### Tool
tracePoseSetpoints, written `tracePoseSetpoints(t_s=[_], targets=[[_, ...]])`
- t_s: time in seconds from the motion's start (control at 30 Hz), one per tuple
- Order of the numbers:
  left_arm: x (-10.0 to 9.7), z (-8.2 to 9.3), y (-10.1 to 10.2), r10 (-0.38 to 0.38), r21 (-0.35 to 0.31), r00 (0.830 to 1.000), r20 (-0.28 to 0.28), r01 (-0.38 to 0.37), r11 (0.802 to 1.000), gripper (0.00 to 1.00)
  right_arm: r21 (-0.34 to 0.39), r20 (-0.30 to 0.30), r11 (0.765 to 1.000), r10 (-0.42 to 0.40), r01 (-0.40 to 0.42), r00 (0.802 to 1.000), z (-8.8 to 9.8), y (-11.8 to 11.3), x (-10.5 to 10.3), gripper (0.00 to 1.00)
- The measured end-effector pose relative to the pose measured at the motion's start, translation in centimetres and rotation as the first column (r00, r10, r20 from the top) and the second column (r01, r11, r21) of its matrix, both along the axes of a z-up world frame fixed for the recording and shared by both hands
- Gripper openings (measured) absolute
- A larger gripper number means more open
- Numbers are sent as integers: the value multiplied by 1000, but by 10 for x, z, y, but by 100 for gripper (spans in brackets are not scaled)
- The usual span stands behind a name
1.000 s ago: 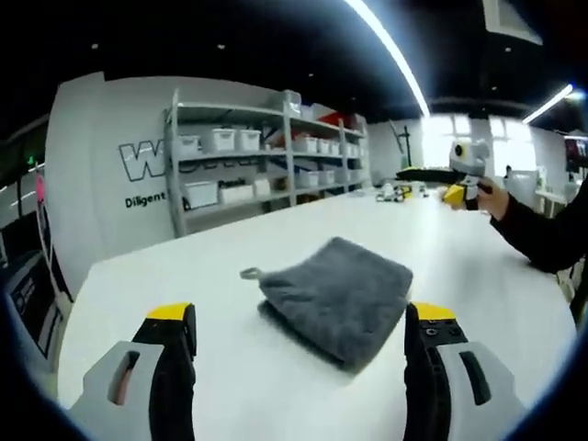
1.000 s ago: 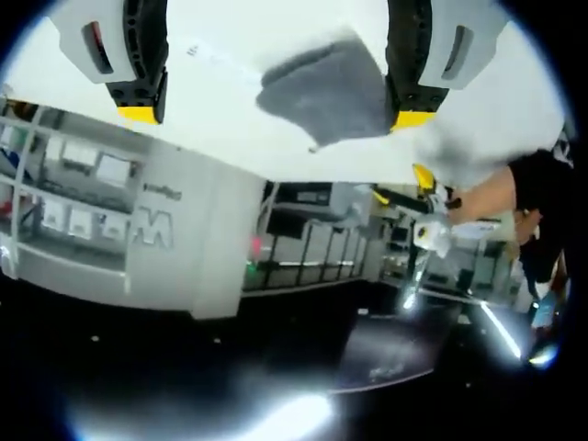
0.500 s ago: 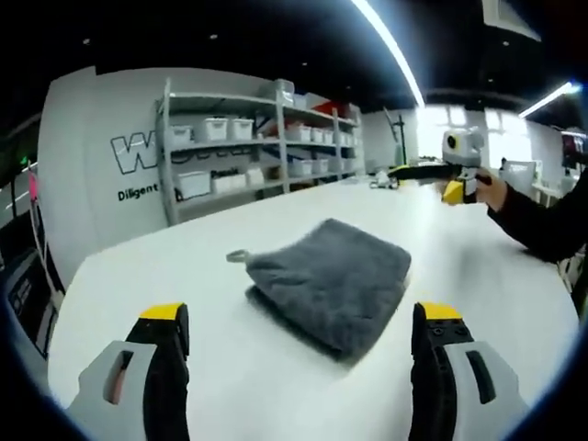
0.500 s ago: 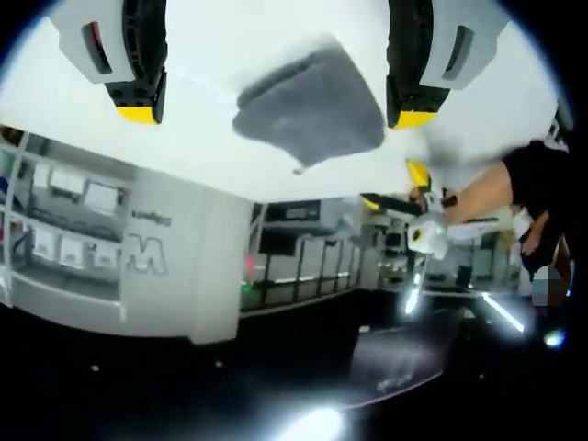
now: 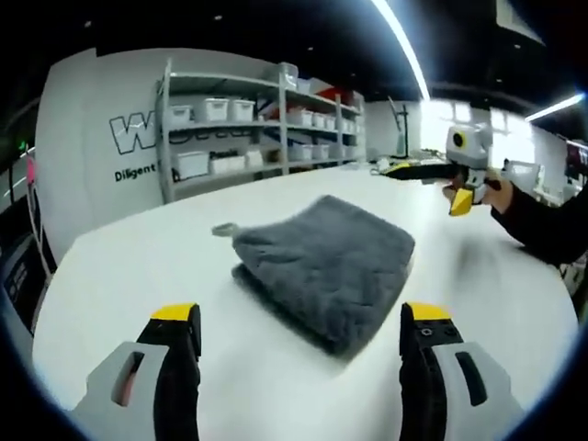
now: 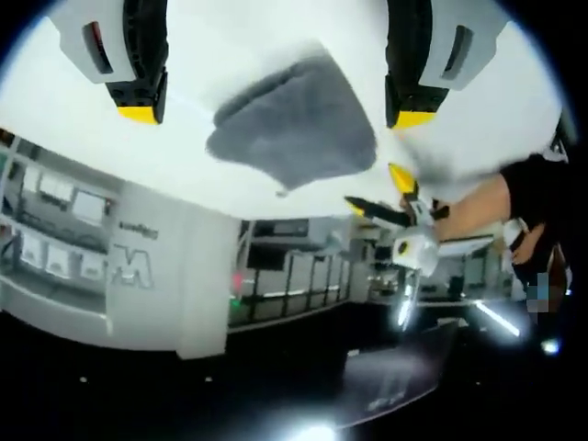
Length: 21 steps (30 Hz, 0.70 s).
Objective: Open the folded towel by lifting each exposed corner and separating the folded layers until the towel lies flat within the target outline without major curled edges
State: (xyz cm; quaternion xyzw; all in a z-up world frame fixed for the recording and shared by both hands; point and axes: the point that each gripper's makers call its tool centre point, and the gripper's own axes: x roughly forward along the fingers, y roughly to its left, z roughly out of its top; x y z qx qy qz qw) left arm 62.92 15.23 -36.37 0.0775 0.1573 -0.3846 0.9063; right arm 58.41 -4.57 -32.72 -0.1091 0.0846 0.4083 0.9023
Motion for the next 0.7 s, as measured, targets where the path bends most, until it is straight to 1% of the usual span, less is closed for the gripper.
tracePoseSetpoints(t_s=[0.17,0.27,0.37,0.43,0.53,0.57,0.63,0.7], targets=[[5,-4,3,13,-3,1000,-13,-13,1000,82,-26,-26,1000,-13,13,1000,-13,0,7,94],[3,-3,1,2,5,1000,6,-2,1000,81,-11,-37,1000,-10,10,999,-13,2,9,91],[4,-1,-2,-2,-7,1000,3,2,1000,78,-16,-39,1000,-9,8,999,-16,3,13,89],[2,-1,-6,-17,-12,1000,-3,17,1000,74,-28,-58,1000,-11,9,998,-21,3,15,83],[0,-4,-12,-36,-14,999,-8,36,999,62,7,-81,1000,-23,24,996,-26,3,22,76],[-1,-5,-14,-40,-11,999,-11,40,999,61,13,-87,1000,-22,23,996,-27,3,23,75],[0,-8,-15,-40,-4,999,-14,40,999,61,14,-93,1000,-24,25,995,-31,4,26,73],[1,-11,-15,-31,-2,999,-21,31,1000,60,-4,-91,1000,-20,19,996,-36,6,26,71]])
